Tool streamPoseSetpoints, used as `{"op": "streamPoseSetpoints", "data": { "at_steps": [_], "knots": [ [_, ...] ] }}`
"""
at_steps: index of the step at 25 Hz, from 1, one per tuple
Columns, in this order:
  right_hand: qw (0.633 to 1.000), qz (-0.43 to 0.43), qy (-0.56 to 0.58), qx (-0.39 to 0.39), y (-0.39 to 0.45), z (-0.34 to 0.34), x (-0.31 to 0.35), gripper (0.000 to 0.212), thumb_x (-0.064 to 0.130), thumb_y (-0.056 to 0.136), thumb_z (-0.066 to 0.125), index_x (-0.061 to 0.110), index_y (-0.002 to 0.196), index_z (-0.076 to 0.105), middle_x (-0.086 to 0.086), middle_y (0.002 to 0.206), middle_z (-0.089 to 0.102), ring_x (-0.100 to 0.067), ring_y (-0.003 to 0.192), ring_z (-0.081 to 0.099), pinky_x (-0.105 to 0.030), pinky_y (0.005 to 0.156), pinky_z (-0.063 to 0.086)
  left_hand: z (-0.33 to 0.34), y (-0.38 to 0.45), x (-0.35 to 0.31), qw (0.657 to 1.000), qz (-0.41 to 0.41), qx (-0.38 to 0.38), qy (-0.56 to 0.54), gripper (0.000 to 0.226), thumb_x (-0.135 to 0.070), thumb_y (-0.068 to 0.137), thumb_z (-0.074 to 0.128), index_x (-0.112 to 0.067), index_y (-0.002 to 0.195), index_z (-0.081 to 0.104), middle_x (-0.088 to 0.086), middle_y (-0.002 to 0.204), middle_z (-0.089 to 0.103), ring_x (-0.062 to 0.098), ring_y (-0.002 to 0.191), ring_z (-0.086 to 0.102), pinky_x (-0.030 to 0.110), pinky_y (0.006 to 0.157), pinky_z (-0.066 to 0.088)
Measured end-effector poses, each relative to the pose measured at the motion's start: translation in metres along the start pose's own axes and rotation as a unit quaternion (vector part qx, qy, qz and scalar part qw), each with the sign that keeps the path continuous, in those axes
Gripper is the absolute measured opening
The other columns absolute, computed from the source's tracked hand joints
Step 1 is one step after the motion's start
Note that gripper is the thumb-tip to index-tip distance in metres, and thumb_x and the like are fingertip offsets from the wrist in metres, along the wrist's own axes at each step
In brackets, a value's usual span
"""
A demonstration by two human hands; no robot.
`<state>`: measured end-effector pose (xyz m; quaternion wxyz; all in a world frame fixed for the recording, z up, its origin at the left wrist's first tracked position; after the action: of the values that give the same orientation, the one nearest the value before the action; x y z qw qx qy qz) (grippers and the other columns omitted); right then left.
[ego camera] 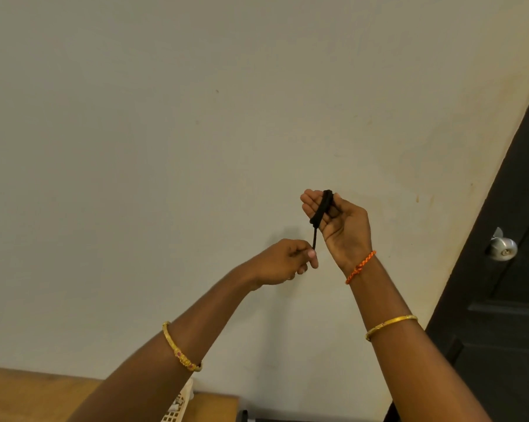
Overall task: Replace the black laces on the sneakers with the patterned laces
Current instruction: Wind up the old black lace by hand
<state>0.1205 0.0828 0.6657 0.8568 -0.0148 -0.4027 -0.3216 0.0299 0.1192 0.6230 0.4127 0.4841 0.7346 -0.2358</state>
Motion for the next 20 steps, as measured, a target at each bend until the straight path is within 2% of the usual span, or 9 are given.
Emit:
{"op": "streamPoseSetpoints", "data": {
  "at_steps": [5,7,10,12,14,17,20],
  "knots": [
    [0.986,-0.032,-0.157,-0.053,0.002,-0.021,-0.003,0.031,0.009,0.101,0.031,-0.005,0.099,0.058,-0.019,0.093,0.068,-0.023,0.08,0.072,-0.026,0.07,0.058,-0.025,-0.006,-0.027,0.992,0.037,-0.011,0.116,0.023,-0.023,0.102,0.042,-0.017,0.096,0.063,-0.01,0.077,0.056,-0.006,0.056,0.05,0.008,0.056,0.037],
    [0.967,-0.031,-0.249,-0.052,-0.004,-0.023,-0.006,0.031,0.011,0.101,0.036,-0.004,0.095,0.062,-0.015,0.083,0.069,-0.019,0.07,0.071,-0.024,0.064,0.057,-0.041,-0.004,-0.041,0.981,0.068,-0.056,0.17,0.021,-0.022,0.1,0.046,-0.016,0.092,0.064,-0.011,0.079,0.06,-0.006,0.058,0.052,0.009,0.058,0.038],
    [0.932,-0.027,-0.361,-0.017,-0.012,-0.014,-0.011,0.038,0.019,0.101,0.039,0.003,0.081,0.067,-0.011,0.066,0.066,-0.018,0.055,0.063,-0.024,0.056,0.054,-0.069,0.003,-0.055,0.952,0.098,-0.159,0.242,0.018,-0.028,0.095,0.057,-0.016,0.092,0.07,-0.013,0.078,0.063,-0.001,0.066,0.054,0.019,0.066,0.043],
    [0.918,-0.022,-0.395,-0.001,-0.014,-0.008,-0.012,0.044,0.026,0.101,0.04,0.005,0.073,0.065,-0.006,0.055,0.056,-0.015,0.044,0.05,-0.022,0.047,0.044,-0.078,0.006,-0.053,0.954,0.107,-0.201,0.194,0.014,-0.032,0.088,0.065,-0.021,0.089,0.073,-0.018,0.077,0.064,-0.003,0.07,0.057,0.02,0.07,0.047],
    [0.926,-0.001,-0.377,-0.001,-0.013,-0.008,-0.013,0.046,0.029,0.101,0.04,0.005,0.067,0.061,0.0,0.045,0.044,-0.013,0.039,0.039,-0.022,0.043,0.036,-0.074,0.006,-0.043,0.969,0.112,-0.204,0.086,0.011,-0.032,0.086,0.069,-0.023,0.088,0.075,-0.019,0.078,0.068,-0.003,0.075,0.062,0.015,0.073,0.047],
    [0.948,0.027,-0.318,-0.007,-0.012,-0.012,-0.018,0.045,0.027,0.1,0.04,0.005,0.064,0.056,0.003,0.042,0.034,-0.011,0.038,0.031,-0.022,0.043,0.031,-0.056,0.006,-0.024,0.974,0.097,-0.197,-0.063,0.013,-0.026,0.09,0.065,-0.018,0.094,0.074,-0.006,0.086,0.073,0.006,0.084,0.069,0.022,0.079,0.052],
    [0.956,0.046,-0.291,-0.017,-0.01,-0.018,-0.028,0.044,0.025,0.099,0.041,0.004,0.064,0.054,0.003,0.041,0.032,-0.011,0.037,0.029,-0.023,0.043,0.029,-0.045,0.008,-0.006,0.963,0.067,-0.192,-0.174,0.018,-0.021,0.092,0.062,-0.01,0.103,0.072,0.005,0.091,0.073,0.012,0.086,0.071,0.026,0.08,0.057]
  ]
}}
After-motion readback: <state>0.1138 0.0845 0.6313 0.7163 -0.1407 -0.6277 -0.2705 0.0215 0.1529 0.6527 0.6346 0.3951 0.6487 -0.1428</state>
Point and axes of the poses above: each hand's wrist, its own y-axis towards the middle knuckle, its own z-axis out of the palm, x = y × z, the point moved 8 cm from there along y, towards the middle knuckle
